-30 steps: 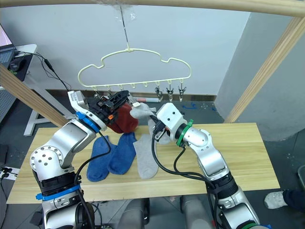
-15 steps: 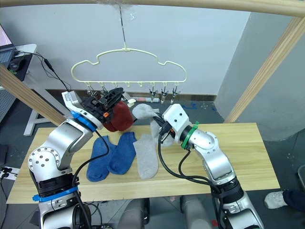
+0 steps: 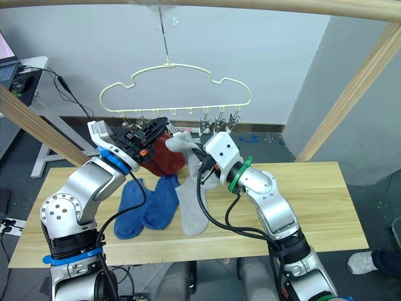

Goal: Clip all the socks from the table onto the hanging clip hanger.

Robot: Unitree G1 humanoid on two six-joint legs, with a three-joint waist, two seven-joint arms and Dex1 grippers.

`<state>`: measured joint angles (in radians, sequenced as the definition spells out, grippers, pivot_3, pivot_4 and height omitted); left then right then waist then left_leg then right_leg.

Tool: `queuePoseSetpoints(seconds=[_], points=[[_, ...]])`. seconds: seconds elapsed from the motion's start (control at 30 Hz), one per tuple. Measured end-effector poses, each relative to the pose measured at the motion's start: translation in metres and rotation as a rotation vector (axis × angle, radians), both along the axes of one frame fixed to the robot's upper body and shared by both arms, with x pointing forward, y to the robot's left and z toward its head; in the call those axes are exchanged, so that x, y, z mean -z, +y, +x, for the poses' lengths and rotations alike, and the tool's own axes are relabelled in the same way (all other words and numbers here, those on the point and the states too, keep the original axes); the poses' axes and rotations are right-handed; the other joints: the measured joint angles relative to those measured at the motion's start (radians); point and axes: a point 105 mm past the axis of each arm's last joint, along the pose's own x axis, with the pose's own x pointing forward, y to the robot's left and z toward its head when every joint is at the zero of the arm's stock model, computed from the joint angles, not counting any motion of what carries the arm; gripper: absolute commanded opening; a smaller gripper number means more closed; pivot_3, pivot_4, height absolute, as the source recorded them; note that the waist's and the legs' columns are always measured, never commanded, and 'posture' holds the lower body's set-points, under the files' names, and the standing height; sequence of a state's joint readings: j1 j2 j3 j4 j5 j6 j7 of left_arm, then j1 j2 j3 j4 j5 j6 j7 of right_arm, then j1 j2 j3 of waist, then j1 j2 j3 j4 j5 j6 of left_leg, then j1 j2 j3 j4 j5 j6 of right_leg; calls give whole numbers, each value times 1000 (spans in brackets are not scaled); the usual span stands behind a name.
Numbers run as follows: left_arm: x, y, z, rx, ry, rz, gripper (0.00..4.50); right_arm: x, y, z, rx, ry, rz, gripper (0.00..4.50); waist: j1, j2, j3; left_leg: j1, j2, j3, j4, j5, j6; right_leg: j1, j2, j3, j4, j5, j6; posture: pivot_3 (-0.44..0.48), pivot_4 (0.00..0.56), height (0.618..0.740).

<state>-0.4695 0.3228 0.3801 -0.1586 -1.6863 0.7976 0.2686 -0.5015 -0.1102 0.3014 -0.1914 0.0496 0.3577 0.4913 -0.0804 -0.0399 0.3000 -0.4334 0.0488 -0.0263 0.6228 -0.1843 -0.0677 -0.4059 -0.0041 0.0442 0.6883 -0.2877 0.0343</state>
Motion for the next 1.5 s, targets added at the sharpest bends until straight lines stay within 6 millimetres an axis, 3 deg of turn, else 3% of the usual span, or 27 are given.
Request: queuePoseSetpoints(seconds=[0.1, 0.13, 0.37, 0.53, 0.57, 0.73, 0.77, 0.93, 1.13, 1.27, 1.3, 1.4, 1.5], points=[[-1, 1, 0, -3, -2, 1, 0, 2, 1, -1, -4, 2, -8, 38, 0, 0, 0, 0, 0, 0, 0, 0, 0, 0, 0, 0, -1, 0, 0, -83, 285, 740], [-1, 1, 0, -3, -3, 0, 586, 2, 0, -1, -4, 3, -9, 0, 0, 0, 0, 0, 0, 0, 0, 0, 0, 0, 0, 0, -1, 0, 0, -83, 285, 740], [6, 4, -1, -20, 17, -11, 2759, 6, 0, -1, -6, 9, -21, 0, 6, 0, 1, -1, 0, 0, -2, 0, 0, 0, 0, 0, -2, 0, 0, -76, 289, 740], [0, 2, -4, -6, -5, -13, 4327, 6, 0, -2, -6, 9, -21, 0, 18, 0, 1, -1, 0, 0, -4, 0, 0, 0, 0, 0, -5, 0, 0, -74, 289, 740], [-1, 2, -5, -4, -9, -10, 4461, 6, 0, -2, -7, 9, -21, 0, 20, 0, 1, -1, 0, 0, -4, 0, 0, 0, 0, 0, -5, 0, 0, -74, 289, 740], [3, 8, -7, -15, 4, 40, 4461, 10, 1, -1, -9, 44, -28, 0, 24, 0, 1, -1, 0, 0, -9, 0, 0, -1, -1, -1, -8, 1, -2, -74, 290, 740], [6, 11, -10, -15, 7, 82, 4500, 14, 1, 0, -7, 79, -32, 555, 23, 0, 1, -1, 0, 0, -10, 0, 0, -1, -1, -1, -8, 3, -5, -74, 290, 740], [25, 14, -28, 40, 9, 472, 4500, 26, 0, 3, -2, 186, -34, 2188, 25, 1, 1, -1, 0, 1, -14, 2, -3, -3, -1, -1, -8, 2, -5, -61, 290, 740], [71, 30, -37, 19, 38, 955, 4500, 47, -21, 3, 62, 248, -70, 4218, 28, 1, 2, -1, -1, 3, -15, 1, -2, -5, -3, 0, -9, 2, -6, -39, 295, 740], [93, 38, -49, 33, -49, 1162, 4500, 47, -41, 7, 184, 279, -29, 4218, 31, 2, 2, -1, 0, 3, -18, 1, -3, -7, -3, 0, -8, 1, -7, -38, 293, 740], [95, 38, -51, 54, -81, 1198, 4500, 41, -43, 9, 217, 271, 1, 4003, 31, 2, 2, -1, 0, 3, -19, 2, -3, -9, -3, 0, -8, 0, -7, -38, 293, 740], [90, 28, -58, 136, -219, 1202, 4500, 19, -44, 11, 295, 240, 98, 3304, 31, 2, 2, -2, 1, 3, -22, 2, -4, -10, -3, 0, -8, -2, -4, -42, 291, 740], [78, 16, -57, 154, -325, 1148, 4500, 4, -40, 13, 337, 213, 137, 3304, 31, 1, 2, -2, 0, 3, -22, 2, -4, -10, -3, 0, -8, -2, -4, -49, 281, 740]])
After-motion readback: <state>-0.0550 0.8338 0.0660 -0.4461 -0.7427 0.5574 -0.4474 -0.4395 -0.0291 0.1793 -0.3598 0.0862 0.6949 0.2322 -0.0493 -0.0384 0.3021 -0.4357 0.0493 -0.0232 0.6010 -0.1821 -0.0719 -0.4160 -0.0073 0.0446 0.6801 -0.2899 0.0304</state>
